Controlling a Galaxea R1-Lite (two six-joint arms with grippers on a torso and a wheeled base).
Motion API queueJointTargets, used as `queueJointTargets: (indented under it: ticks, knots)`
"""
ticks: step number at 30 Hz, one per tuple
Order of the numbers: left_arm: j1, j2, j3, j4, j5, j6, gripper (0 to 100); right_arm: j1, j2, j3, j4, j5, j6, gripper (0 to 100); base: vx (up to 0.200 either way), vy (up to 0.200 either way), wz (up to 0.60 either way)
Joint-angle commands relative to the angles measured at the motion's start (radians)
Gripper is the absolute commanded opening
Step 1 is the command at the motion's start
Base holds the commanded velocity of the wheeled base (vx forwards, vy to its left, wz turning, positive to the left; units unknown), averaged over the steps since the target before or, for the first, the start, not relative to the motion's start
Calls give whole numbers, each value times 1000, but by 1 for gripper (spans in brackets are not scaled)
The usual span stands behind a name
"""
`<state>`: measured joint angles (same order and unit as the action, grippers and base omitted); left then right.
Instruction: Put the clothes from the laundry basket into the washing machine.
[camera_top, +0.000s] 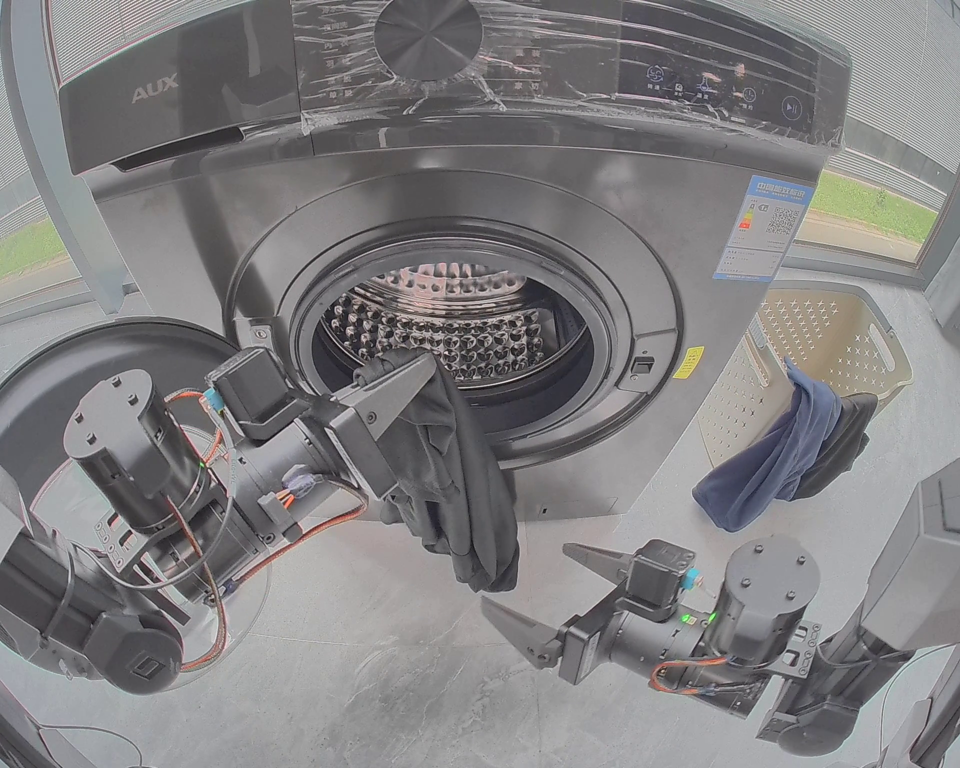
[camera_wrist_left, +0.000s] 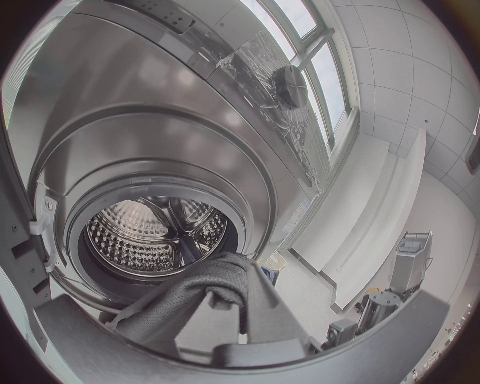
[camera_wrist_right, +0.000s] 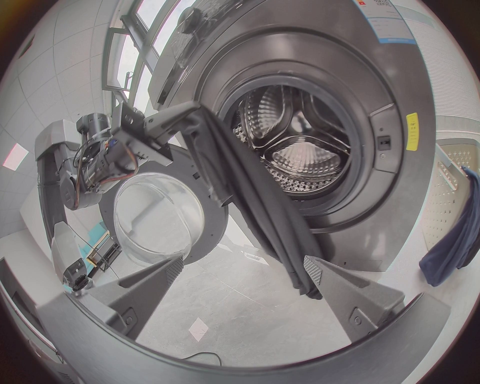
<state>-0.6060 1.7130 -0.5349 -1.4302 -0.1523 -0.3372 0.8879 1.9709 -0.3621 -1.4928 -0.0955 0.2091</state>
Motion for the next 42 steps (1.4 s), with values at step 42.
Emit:
queueJointTargets:
  ticks: [42]
  knots:
    - [-14,-6,-30,-16,33,0,0,-76,497,-745,304,148,-4,100,0,0,0]
